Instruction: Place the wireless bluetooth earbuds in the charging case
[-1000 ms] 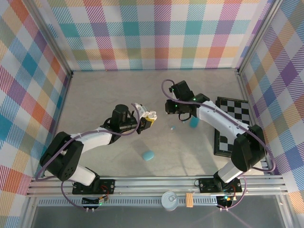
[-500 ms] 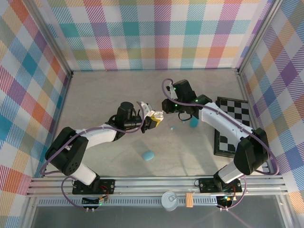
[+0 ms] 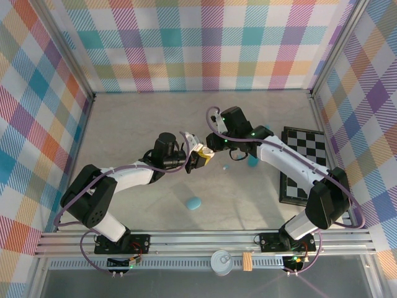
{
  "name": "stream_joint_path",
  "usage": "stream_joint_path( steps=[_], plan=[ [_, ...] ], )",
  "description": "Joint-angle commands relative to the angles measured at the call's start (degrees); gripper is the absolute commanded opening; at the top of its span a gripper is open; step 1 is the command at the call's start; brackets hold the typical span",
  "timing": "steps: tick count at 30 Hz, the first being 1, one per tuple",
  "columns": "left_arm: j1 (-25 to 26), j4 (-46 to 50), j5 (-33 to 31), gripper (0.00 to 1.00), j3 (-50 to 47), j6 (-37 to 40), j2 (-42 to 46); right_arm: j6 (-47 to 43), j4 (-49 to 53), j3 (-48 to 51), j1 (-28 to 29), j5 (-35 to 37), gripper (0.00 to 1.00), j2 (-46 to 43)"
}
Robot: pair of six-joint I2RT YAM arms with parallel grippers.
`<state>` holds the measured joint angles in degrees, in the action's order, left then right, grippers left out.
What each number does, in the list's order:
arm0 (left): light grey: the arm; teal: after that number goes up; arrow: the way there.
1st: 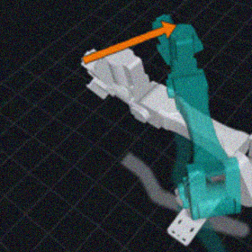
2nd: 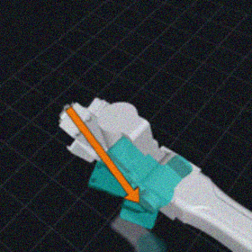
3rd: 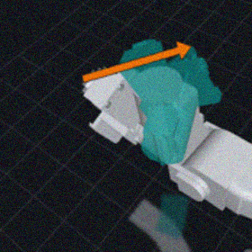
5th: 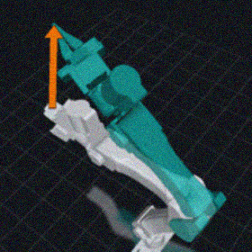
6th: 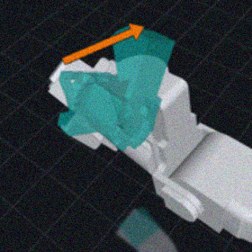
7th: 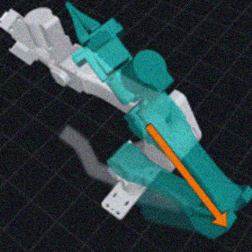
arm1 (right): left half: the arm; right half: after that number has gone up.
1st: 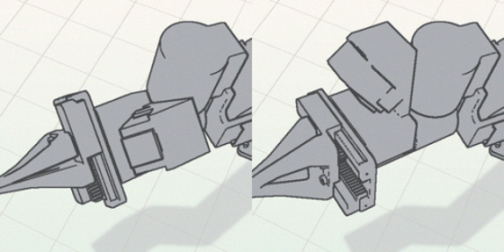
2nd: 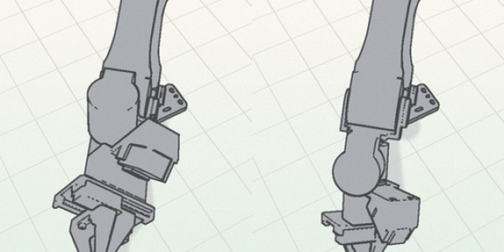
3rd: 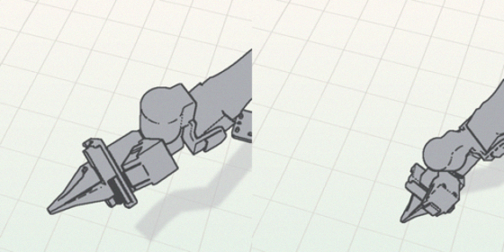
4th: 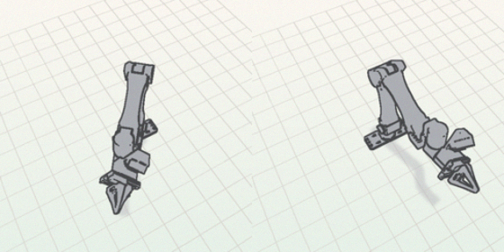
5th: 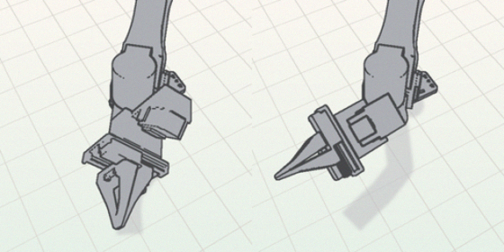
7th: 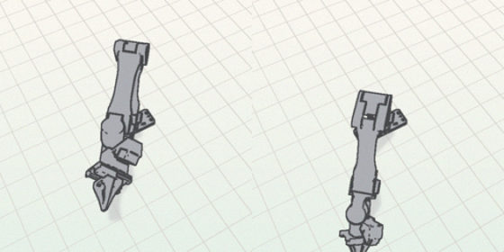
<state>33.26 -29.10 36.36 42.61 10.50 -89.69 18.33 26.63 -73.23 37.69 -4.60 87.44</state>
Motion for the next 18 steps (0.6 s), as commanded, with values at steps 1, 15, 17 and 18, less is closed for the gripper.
stream_joint_path(
  steps=[1,15,17,18],
  plan=[
    [0.23,-1.57,0.1,0.0,1.77,-0.5,-0.13,-1.31,0.64,-0.68,0.67,-0.6,0.16,0.36],
    [0.23,-1.15,-0.94,0.0,0.27,0.34,1.98,-5.49,5.31,-2.51,2.06,1.38,0.16,1.06],
    [0.23,-1.26,-0.85,0.0,0.16,0.37,2.12,-5.74,5.77,-2.92,2.3,2.58,0.16,1.41],
    [0.23,-1.37,-0.77,0.0,0.02,0.39,2.29,-5.97,5.84,-3.1,2.3,2.9,0.16,1.51]
  ],
)
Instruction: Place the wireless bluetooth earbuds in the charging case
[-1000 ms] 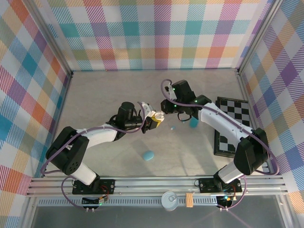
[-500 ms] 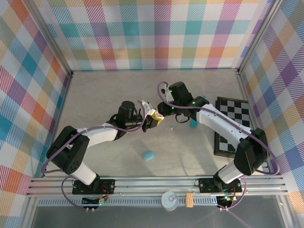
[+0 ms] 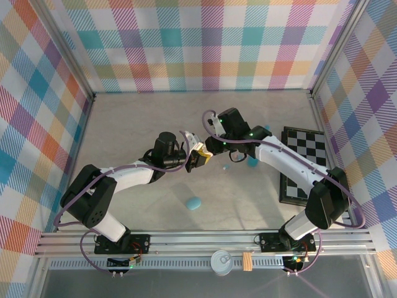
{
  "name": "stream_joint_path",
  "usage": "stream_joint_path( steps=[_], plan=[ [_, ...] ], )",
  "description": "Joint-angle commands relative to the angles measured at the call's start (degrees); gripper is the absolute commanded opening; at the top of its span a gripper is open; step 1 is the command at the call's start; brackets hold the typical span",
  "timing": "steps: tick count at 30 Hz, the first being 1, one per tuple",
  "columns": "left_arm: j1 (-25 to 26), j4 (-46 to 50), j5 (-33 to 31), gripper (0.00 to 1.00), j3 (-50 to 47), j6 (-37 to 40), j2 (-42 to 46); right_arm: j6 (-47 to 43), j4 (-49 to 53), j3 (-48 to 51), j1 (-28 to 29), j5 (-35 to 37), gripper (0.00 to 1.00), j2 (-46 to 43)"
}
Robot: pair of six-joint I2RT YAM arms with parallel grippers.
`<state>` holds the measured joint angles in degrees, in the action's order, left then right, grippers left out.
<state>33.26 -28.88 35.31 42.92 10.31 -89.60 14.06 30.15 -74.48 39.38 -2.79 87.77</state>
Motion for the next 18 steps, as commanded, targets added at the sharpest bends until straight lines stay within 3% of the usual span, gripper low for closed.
stream_joint_path(
  steps=[1,18],
  plan=[
    [0.23,-1.61,0.41,0.0,-0.31,0.64,2.37,-1.76,2.5,-2.1,0.7,1.57,0.16,1.34],
    [0.23,-1.86,0.13,0.0,-1.22,1.26,3.56,-3.34,6.51,-5.42,0.7,2.26,0.16,3.41]
  ],
)
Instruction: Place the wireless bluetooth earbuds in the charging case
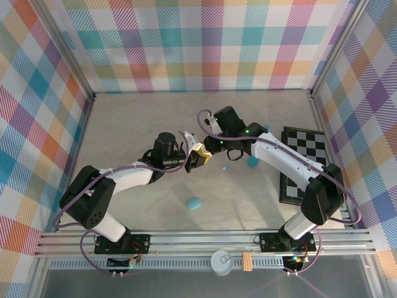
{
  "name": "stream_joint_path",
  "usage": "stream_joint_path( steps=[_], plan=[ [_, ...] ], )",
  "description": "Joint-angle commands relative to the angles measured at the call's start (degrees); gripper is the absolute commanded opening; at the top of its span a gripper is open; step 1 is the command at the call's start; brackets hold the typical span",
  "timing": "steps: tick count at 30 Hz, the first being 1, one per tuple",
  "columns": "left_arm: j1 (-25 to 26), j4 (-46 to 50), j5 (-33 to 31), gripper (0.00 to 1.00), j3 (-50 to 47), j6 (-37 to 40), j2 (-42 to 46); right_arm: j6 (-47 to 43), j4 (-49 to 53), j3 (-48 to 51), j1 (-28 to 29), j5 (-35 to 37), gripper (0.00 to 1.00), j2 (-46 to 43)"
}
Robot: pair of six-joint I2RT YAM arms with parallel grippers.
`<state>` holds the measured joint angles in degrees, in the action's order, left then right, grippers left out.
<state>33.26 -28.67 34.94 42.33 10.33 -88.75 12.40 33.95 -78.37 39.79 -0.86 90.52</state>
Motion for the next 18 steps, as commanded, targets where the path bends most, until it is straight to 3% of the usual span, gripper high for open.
stream_joint_path(
  steps=[1,18],
  plan=[
    [0.23,-2.03,0.36,0.0,-0.73,1.39,2.68,-1.89,3.1,-1.74,0.3,0.34,0.16,0.62],
    [0.23,-2.94,0.97,0.0,-1.31,2.18,3.45,-3.48,7.78,-6.57,0.9,-0.89,0.19,5.75]
  ],
)
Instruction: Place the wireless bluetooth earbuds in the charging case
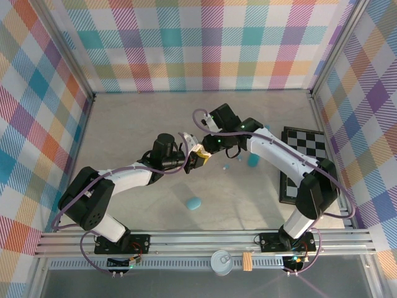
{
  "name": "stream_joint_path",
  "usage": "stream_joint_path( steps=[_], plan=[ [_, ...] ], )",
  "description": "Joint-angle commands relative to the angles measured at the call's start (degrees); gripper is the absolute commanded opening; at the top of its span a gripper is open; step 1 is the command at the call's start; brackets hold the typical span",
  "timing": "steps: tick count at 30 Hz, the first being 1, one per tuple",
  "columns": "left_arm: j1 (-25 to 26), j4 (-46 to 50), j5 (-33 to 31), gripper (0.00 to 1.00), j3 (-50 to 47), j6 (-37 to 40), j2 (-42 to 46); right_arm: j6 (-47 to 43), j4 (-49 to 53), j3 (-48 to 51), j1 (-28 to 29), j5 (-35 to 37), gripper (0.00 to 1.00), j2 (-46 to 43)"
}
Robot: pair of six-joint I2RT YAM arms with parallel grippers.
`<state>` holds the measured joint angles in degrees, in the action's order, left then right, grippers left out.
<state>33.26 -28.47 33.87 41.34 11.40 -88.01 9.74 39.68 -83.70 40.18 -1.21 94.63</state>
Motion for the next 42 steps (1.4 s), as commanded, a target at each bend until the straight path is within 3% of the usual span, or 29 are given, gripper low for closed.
stream_joint_path(
  steps=[1,21,42],
  plan=[
    [0.23,-3.19,2.07,0.0,-0.35,1.09,2.65,-0.71,2.11,-1.42,0.59,-0.62,0.2,1.86],
    [0.22,-6.28,2.35,0.0,-0.52,-0.46,1.52,0.97,-1.76,0.2,0.93,-5.73,0.23,-0.26],
    [0.03,-8.54,2.14,0.0,-1.97,-1.46,1.87,3.56,-2.68,2.26,0.75,0.41,0.44,-4.31]
  ],
)
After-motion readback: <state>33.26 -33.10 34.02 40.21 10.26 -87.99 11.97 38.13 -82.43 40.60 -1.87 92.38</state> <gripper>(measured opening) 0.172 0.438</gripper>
